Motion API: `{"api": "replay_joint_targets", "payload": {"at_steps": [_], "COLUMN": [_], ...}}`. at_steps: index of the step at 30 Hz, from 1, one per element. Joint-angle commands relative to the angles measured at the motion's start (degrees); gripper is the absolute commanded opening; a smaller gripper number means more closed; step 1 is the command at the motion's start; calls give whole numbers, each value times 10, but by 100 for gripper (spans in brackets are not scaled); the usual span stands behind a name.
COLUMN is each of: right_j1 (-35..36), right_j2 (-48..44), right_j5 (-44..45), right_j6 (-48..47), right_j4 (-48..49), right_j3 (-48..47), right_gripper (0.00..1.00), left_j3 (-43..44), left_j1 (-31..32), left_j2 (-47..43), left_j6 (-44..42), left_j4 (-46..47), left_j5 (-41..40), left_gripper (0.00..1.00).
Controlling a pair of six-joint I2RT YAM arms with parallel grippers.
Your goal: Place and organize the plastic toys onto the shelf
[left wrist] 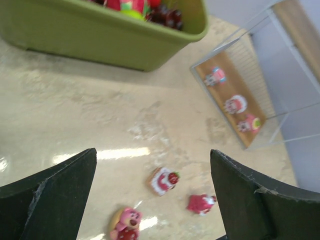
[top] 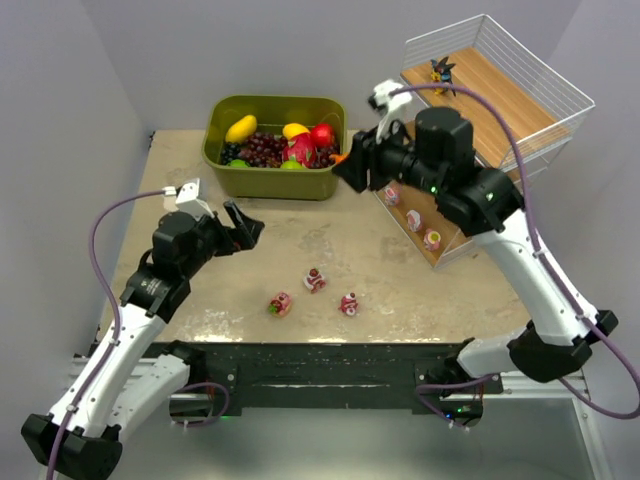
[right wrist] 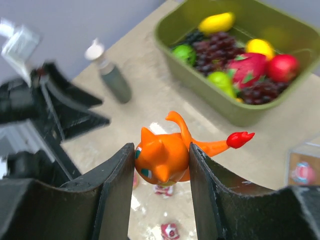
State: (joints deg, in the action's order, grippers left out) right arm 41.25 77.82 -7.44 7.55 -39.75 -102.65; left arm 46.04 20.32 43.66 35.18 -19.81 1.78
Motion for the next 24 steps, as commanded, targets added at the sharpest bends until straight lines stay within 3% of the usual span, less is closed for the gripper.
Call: {"api": "replay_joint_targets", "payload": {"at_steps": [1,5,16,24], "right_j1": [-58,-104,-219,-246], "right_j2": [32,66,40,25], "right_j5": [37,66,90,80], "right_j6": [33,45,55,51], "right_j4": [-59,-102,-125,-146], "right_j3": [-127,-197,-200,-229], "right_gripper": [0,0,0,0], "left_j3": [-35,-63,-87,-96], "left_j1": [-2,-2,-2,-2], "left_j2": [-10,-14,-16,-23], "left_j6": [-53,-66,-88,-87], "left_j4": [-29,-24,-23,-24], "left_j5": [-20,-2,38,53], "left_gripper": [99,100,99,100]}}
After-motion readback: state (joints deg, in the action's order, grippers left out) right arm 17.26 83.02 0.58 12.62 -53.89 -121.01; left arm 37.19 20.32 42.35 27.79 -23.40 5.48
